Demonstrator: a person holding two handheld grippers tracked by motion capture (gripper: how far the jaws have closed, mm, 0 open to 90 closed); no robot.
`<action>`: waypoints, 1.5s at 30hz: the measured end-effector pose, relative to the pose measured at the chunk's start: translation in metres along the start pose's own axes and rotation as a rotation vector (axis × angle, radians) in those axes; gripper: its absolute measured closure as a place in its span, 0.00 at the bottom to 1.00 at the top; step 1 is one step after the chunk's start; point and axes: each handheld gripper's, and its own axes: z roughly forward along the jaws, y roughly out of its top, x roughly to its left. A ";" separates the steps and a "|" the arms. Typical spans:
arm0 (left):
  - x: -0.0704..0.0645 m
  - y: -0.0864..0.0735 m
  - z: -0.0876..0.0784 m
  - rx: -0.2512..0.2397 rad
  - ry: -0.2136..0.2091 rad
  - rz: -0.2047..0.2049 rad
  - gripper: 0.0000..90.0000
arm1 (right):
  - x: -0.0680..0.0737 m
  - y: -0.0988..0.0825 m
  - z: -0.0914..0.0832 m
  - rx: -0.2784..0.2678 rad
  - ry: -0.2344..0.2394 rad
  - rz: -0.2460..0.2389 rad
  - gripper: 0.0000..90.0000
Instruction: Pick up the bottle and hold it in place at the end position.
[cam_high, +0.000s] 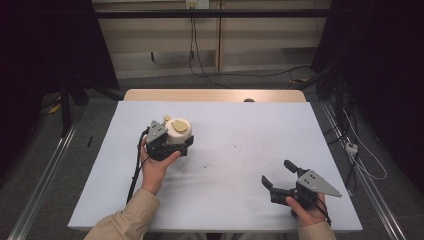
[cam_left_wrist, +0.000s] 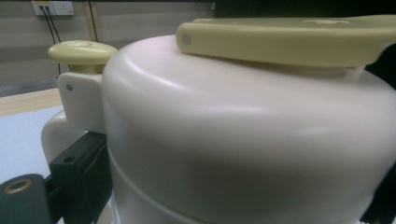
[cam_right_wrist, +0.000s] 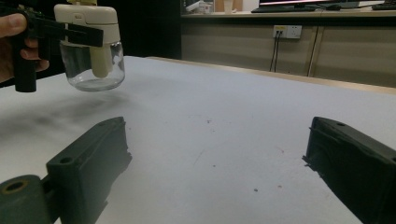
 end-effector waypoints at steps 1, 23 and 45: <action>-0.001 0.001 0.001 -0.002 -0.002 -0.006 0.07 | 0.000 0.000 0.000 -0.002 0.001 0.003 0.06; -0.008 0.008 0.020 0.015 -0.036 0.002 0.07 | -0.001 0.000 0.001 -0.001 -0.001 0.008 0.06; -0.018 0.013 0.039 0.018 -0.071 0.008 0.07 | -0.002 0.000 0.000 -0.005 -0.001 0.006 0.06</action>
